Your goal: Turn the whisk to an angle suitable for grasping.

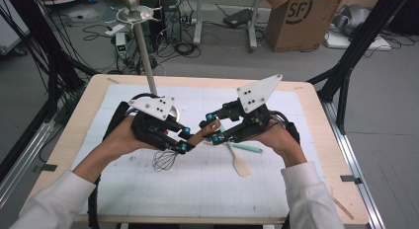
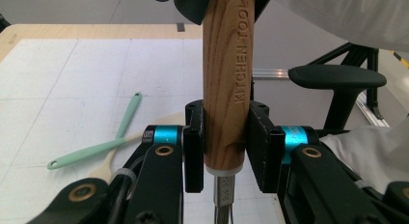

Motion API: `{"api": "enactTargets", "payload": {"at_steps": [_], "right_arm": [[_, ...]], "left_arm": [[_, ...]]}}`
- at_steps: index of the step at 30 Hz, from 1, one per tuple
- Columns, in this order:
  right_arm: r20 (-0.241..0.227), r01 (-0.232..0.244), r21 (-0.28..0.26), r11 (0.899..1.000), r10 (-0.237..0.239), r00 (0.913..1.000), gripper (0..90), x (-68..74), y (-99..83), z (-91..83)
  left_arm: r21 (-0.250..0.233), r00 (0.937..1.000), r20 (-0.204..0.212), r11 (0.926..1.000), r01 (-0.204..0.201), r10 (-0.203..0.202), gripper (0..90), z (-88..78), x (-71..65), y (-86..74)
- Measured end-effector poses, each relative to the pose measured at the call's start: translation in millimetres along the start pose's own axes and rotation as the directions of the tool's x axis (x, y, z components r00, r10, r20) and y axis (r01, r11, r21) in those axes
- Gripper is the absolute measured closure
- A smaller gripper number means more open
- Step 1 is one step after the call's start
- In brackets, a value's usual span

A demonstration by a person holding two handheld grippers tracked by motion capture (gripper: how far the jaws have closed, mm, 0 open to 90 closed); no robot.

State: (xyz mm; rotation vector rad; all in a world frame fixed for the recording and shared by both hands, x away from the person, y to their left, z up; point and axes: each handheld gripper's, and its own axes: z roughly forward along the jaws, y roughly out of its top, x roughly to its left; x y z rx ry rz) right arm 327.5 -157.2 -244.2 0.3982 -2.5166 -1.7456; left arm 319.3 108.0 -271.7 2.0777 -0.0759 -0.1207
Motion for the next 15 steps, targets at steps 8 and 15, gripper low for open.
{"api": "enactTargets", "payload": {"at_steps": [8, 15], "right_arm": [[0.016, -0.049, -0.003, 0.999, 0.049, 0.9987, 67.1, -0.4, 0.8, 0.4], [0.017, -0.100, -0.003, 0.995, 0.100, 0.9948, 69.3, -3.2, 2.0, 3.8]], "left_arm": [[0.002, 0.9999, -0.001, 0.9999, 0.011, -0.011, 70.6, 2.0, 1.4, -0.2], [0.025, 0.9999, -0.014, 0.9997, 0.007, -0.006, 70.9, 5.1, 1.4, -0.4]]}}
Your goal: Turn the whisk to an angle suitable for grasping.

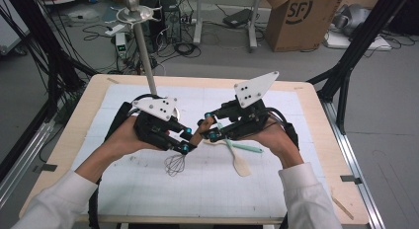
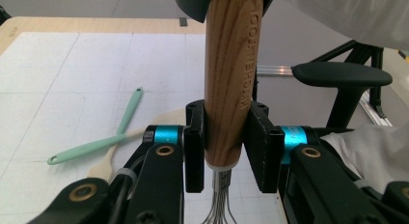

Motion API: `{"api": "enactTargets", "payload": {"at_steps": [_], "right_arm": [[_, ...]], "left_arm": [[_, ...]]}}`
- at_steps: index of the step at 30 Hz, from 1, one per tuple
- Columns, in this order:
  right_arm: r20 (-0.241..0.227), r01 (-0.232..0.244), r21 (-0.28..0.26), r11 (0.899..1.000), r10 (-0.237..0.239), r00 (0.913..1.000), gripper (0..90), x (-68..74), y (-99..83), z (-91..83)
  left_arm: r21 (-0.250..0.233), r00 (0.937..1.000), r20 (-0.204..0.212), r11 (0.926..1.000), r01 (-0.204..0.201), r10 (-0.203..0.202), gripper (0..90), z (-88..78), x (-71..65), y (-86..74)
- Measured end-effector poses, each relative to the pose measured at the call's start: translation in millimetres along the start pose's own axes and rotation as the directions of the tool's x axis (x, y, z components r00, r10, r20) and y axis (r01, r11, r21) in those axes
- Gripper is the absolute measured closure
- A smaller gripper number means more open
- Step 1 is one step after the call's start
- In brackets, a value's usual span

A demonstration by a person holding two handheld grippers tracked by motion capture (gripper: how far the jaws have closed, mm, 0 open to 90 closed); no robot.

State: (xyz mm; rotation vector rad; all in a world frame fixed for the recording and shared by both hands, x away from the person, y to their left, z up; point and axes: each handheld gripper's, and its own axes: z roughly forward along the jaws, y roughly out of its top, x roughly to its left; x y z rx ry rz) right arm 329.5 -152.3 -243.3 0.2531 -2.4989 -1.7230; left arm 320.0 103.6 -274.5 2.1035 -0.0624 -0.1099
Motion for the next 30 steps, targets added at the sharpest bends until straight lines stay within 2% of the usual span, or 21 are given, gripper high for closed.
{"api": "enactTargets", "payload": {"at_steps": [7, 10, 12, 14, 16, 22, 24, 29, 30], "right_arm": [[0.000, -0.034, 0.005, 0.999, 0.034, 0.9994, 70.2, -1.1, 0.4, 1.9], [-0.010, -0.034, 0.006, 0.999, 0.034, 0.9994, 70.0, -1.2, 0.2, 2.8], [0.007, -0.009, -0.003, 1.000, 0.009, 0.9999, 69.0, -2.1, 0.7, 4.2], [0.009, -0.006, -0.003, 1.000, 0.006, 0.9999, 68.7, -2.1, 0.8, 4.4], [0.012, 0.005, -0.002, 1.000, -0.005, 0.9999, 67.6, -2.5, 0.9, 5.7], [-0.001, -0.005, 0.010, 1.000, 0.005, 1.0000, 69.8, -2.9, 1.2, 11.3], [-0.009, -0.021, 0.020, 1.000, 0.021, 0.9997, 70.7, -2.5, 2.0, 12.1], [0.008, -0.041, 0.019, 0.999, 0.041, 0.9991, 71.4, -3.1, 3.3, 11.5], [0.032, -0.049, 0.018, 0.999, 0.049, 0.9983, 71.6, -2.5, 5.1, 10.7]], "left_arm": [[0.009, 0.9999, -0.011, 0.9999, 0.004, -0.004, 71.2, 2.3, -0.9, 0.6], [0.016, 1.0000, -0.006, 0.9999, 0.005, -0.005, 71.2, 4.5, -1.5, 1.6], [0.016, 0.9999, -0.013, 0.9998, 0.010, -0.010, 71.3, 5.2, -1.2, 2.4], [0.012, 0.9996, -0.014, 0.9996, 0.026, -0.026, 71.3, 6.1, -0.9, 3.0], [0.017, 0.9998, -0.008, 0.9996, 0.021, -0.020, 71.3, 6.5, -0.3, 3.2], [0.027, 0.9998, -0.012, 0.9995, 0.018, -0.017, 71.3, 8.8, -1.3, 3.5], [0.031, 0.9997, -0.020, 0.9994, 0.017, -0.016, 71.3, 8.4, -1.6, 3.1], [0.014, 0.9993, -0.026, 0.9996, 0.026, -0.026, 71.1, 6.7, -0.1, 3.1], [0.006, 0.9991, -0.030, 0.9995, 0.030, -0.030, 70.8, 6.3, 0.2, 3.0]]}}
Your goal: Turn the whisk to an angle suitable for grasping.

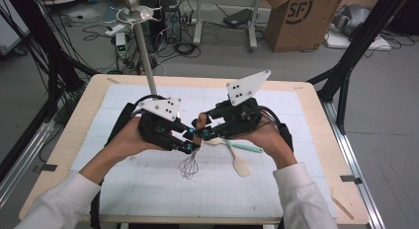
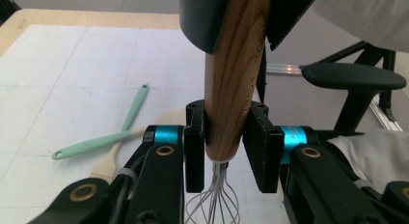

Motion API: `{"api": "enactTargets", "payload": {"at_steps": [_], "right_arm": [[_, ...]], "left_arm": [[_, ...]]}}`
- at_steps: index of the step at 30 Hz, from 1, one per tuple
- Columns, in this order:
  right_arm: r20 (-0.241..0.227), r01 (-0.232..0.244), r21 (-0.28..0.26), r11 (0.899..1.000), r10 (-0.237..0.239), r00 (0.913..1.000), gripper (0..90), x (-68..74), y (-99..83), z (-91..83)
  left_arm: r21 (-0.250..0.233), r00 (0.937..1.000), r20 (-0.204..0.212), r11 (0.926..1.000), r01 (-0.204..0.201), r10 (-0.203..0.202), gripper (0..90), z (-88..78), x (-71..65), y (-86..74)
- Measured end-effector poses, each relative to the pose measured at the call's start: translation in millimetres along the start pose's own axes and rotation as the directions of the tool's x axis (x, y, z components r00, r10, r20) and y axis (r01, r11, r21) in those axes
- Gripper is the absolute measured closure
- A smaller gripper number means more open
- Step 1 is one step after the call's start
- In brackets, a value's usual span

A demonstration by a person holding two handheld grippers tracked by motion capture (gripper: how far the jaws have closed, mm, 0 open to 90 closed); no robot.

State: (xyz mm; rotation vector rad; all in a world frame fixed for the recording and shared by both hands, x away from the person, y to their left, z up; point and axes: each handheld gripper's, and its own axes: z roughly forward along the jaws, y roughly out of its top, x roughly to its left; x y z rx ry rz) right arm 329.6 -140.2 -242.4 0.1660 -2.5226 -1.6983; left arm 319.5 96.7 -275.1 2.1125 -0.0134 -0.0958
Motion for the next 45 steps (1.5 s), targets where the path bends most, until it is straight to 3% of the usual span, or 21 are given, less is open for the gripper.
{"api": "enactTargets", "payload": {"at_steps": [4, 7, 8, 9, 11, 16, 19, 23, 27, 28, 30, 33, 37, 40, 42, 45], "right_arm": [[0.025, -0.014, -0.005, 1.000, 0.014, 0.9996, 71.7, 0.2, 1.9, -1.8], [0.038, -0.019, -0.012, 1.000, 0.019, 0.9991, 71.7, -1.3, 2.5, -2.8], [0.069, -0.043, 0.002, 0.999, 0.042, 0.9967, 71.7, -1.3, 2.3, -5.1], [0.069, -0.043, 0.002, 0.999, 0.042, 0.9967, 71.7, -1.3, 2.3, -5.1], [0.103, -0.066, 0.002, 0.998, 0.065, 0.9925, 71.7, -2.3, 1.4, -7.8], [0.183, -0.111, -0.025, 0.994, 0.114, 0.9764, 71.6, -7.0, -0.7, -17.7], [0.228, -0.127, -0.021, 0.992, 0.128, 0.9653, 71.6, -11.0, -0.4, -23.2], [0.258, -0.128, -0.016, 0.992, 0.128, 0.9576, 71.6, -20.9, 1.8, -29.8], [0.279, -0.132, -0.012, 0.991, 0.130, 0.9514, 71.6, -30.2, 4.7, -35.4], [0.294, -0.145, -0.012, 0.989, 0.142, 0.9453, 71.6, -30.5, 5.1, -36.9], [0.302, -0.150, -0.012, 0.989, 0.147, 0.9419, 71.6, -32.8, 5.7, -38.0], [0.342, -0.169, -0.017, 0.986, 0.164, 0.9254, 71.6, -35.2, 6.5, -37.7], [0.391, -0.190, -0.022, 0.982, 0.183, 0.9019, 71.5, -40.0, 10.3, -35.4], [0.409, -0.199, -0.032, 0.979, 0.194, 0.8916, 71.6, -45.3, 14.2, -34.0], [0.430, -0.210, -0.043, 0.977, 0.208, 0.8785, 71.5, -48.4, 16.4, -32.6], [0.470, -0.238, -0.045, 0.970, 0.231, 0.8518, 71.5, -51.3, 18.2, -30.0]], "left_arm": [[-0.017, 0.9992, -0.037, 0.9998, 0.010, -0.010, 67.4, -1.7, 1.1, 0.3], [-0.007, 0.9946, -0.088, 0.9985, 0.054, -0.054, 49.6, -2.2, 2.7, -0.4], [-0.001, 0.9923, -0.109, 0.9982, 0.059, -0.059, 38.8, -2.7, 2.8, -0.7], [-0.003, 0.9898, -0.129, 0.9981, 0.061, -0.061, 38.8, -3.3, 2.5, -1.2], [-0.012, 0.9821, -0.181, 0.9985, 0.053, -0.054, 27.1, -5.1, 1.7, -1.9], [-0.020, 0.9675, -0.246, 0.9982, 0.057, -0.060, 1.6, -12.5, 4.9, -5.3], [-0.048, 0.9674, -0.247, 0.9977, 0.047, -0.057, 1.6, -20.2, 8.4, -7.5], [-0.048, 0.9618, -0.266, 0.9973, 0.056, -0.067, 1.6, -30.4, 14.1, -13.0], [-0.053, 0.9512, -0.298, 0.9963, 0.068, -0.081, 1.6, -41.2, 17.6, -18.0], [-0.052, 0.9481, -0.308, 0.9964, 0.068, -0.080, 1.6, -43.5, 18.3, -18.6], [-0.065, 0.9445, -0.320, 0.9963, 0.057, -0.075, 1.6, -45.1, 19.4, -19.3], [-0.080, 0.9388, -0.333, 0.9947, 0.065, -0.088, 1.7, -43.1, 22.0, -17.6], [-0.075, 0.9373, -0.339, 0.9953, 0.061, -0.083, 1.7, -39.3, 28.1, -11.5], [-0.068, 0.9327, -0.351, 0.9958, 0.061, -0.081, 2.2, -37.6, 33.2, -5.9], [-0.062, 0.9289, -0.362, 0.9964, 0.058, -0.077, 3.9, -36.9, 36.5, -2.3], [-0.064, 0.9197, -0.384, 0.9960, 0.062, -0.082, 4.1, -35.2, 38.8, 0.7]]}}
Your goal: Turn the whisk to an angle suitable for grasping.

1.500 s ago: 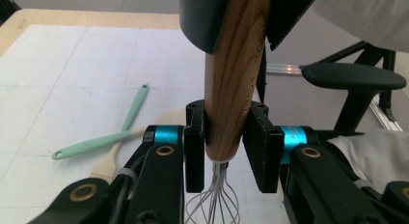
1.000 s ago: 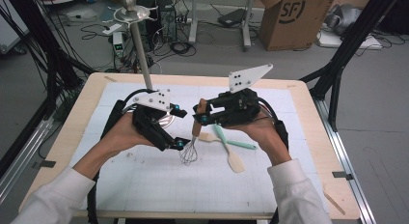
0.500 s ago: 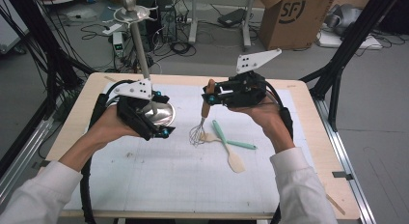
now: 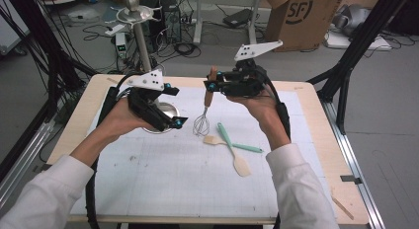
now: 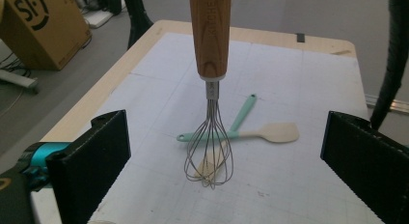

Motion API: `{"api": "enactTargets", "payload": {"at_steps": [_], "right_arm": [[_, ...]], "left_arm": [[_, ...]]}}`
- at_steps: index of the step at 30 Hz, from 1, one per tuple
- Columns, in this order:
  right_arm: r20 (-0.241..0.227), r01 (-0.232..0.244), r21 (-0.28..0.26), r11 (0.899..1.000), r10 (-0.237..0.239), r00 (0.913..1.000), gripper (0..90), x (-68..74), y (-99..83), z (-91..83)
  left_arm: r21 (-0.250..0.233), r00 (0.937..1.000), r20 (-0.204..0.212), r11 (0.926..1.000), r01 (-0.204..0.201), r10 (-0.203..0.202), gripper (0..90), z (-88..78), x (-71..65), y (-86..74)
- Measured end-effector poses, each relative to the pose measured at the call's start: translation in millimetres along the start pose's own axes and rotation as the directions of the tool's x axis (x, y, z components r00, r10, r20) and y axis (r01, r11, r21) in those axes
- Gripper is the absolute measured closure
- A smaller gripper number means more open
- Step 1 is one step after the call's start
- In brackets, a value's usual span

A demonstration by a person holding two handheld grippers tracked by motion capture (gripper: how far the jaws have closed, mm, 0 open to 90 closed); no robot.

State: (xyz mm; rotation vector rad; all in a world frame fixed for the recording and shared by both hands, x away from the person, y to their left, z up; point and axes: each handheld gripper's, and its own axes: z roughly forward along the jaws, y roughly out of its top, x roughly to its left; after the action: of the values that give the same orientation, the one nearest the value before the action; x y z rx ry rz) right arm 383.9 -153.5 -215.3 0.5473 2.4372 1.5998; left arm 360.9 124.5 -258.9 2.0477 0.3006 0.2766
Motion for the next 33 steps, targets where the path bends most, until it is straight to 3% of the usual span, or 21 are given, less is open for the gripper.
{"api": "enactTargets", "payload": {"at_steps": [7, 11, 16, 22, 26, 29, 33], "right_arm": [[0.055, -0.026, -0.005, 1.000, 0.026, 0.9981, 71.5, 3.5, 3.8, 6.8], [0.069, -0.021, -0.011, 1.000, 0.022, 0.9974, 71.5, 6.4, 6.6, 9.6], [0.074, -0.038, -0.005, 0.999, 0.038, 0.9965, 71.5, 9.2, 9.8, 12.8], [0.077, -0.028, -0.002, 1.000, 0.028, 0.9967, 71.5, 9.9, 11.3, 16.2], [0.076, -0.044, -0.014, 0.999, 0.045, 0.9961, 71.5, 10.2, 11.1, 14.6], [0.079, -0.040, -0.016, 0.999, 0.041, 0.9960, 71.5, 10.7, 11.2, 14.7], [0.078, -0.059, -0.026, 0.998, 0.061, 0.9951, 71.5, 12.0, 11.3, 14.3]], "left_arm": [[0.002, 0.9985, -0.054, 1.0000, 0.000, 0.000, 4.1, 9.4, 0.7, 2.0], [-0.025, 0.9978, -0.059, 0.9992, 0.030, -0.031, 4.1, 15.9, 2.3, 4.8], [-0.019, 0.9971, -0.068, 0.9993, 0.033, -0.035, 4.4, 27.3, 1.9, 8.2], [-0.034, 0.9951, -0.091, 0.9988, 0.035, -0.038, 12.7, 37.0, 0.5, 12.4], [-0.057, 0.9911, -0.125, 0.9976, 0.040, -0.046, 27.5, 38.6, -0.8, 14.2], [-0.056, 0.9895, -0.133, 0.9971, 0.051, -0.058, 29.3, 41.9, -2.4, 16.4], [-0.055, 0.9860, -0.152, 0.9967, 0.060, -0.068, 41.1, 43.8, -5.0, 18.4]]}}
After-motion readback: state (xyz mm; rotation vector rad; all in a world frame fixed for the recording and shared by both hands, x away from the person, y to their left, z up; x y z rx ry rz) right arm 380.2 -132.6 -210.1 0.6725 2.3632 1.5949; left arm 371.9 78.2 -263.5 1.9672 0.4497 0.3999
